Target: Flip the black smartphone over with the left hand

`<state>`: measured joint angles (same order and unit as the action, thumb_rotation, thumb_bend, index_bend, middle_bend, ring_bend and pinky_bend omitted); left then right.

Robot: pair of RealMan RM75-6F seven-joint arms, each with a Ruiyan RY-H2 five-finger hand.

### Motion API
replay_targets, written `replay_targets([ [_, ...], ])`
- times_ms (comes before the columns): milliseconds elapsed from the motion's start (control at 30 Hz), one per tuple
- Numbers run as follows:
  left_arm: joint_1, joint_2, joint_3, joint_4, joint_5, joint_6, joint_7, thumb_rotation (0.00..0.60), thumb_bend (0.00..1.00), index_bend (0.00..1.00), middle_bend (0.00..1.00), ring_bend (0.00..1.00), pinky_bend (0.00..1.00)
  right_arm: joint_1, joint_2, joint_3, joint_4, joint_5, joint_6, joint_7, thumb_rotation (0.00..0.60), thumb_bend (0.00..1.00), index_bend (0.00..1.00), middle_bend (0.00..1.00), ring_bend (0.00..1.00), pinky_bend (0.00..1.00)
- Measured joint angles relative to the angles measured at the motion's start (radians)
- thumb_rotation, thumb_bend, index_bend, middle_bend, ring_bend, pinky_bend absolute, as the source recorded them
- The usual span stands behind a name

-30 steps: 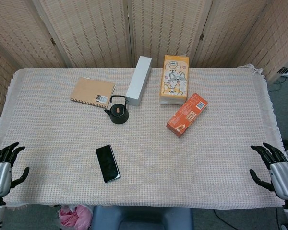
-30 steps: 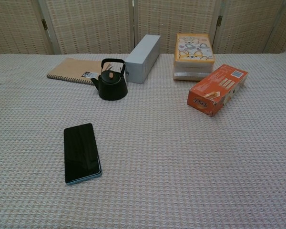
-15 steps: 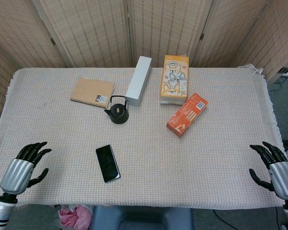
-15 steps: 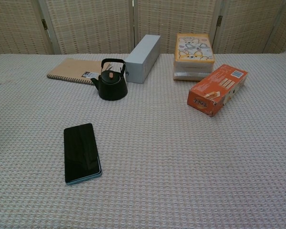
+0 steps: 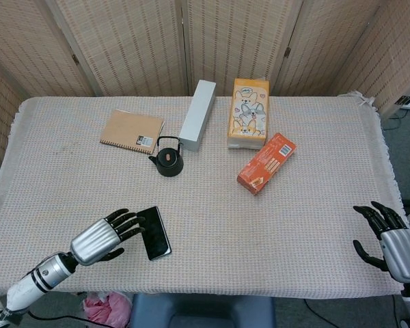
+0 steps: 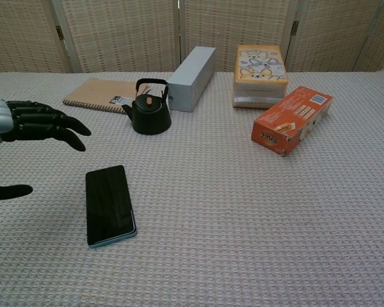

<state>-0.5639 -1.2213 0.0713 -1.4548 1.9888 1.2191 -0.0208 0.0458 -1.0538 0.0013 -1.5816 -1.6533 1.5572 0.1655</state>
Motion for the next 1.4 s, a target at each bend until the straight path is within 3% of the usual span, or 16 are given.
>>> replay_targets([
  [267, -0.117, -0.053, -0.005, -0.002, 0.021, -0.178, 0.113, 0.6, 0.34, 0.18, 0.08, 0.09, 0.18, -0.004, 0.003, -0.001, -0.007, 0.009, -0.001, -0.006, 0.6, 0.3, 0.19, 0.23, 0.12, 0.18],
  [667, -0.198, -0.121, -0.014, -0.008, -0.05, -0.341, 0.256, 0.6, 0.34, 0.17, 0.04, 0.05, 0.18, -0.006, -0.001, 0.0, -0.002, 0.026, -0.01, -0.004, 0.6, 0.3, 0.19, 0.23, 0.12, 0.18],
  [1067, -0.202, -0.14, 0.01, -0.009, -0.114, -0.387, 0.363, 0.6, 0.34, 0.17, 0.02, 0.02, 0.18, -0.003, -0.002, 0.001, -0.004, 0.031, -0.02, -0.007, 0.6, 0.3, 0.19, 0.23, 0.12, 0.18],
  [1400, -0.194, -0.164, 0.031, 0.015, -0.141, -0.367, 0.352, 0.6, 0.34, 0.17, 0.02, 0.02, 0.18, -0.002, 0.0, 0.002, -0.009, 0.035, -0.022, -0.011, 0.6, 0.3, 0.19, 0.23, 0.12, 0.18],
])
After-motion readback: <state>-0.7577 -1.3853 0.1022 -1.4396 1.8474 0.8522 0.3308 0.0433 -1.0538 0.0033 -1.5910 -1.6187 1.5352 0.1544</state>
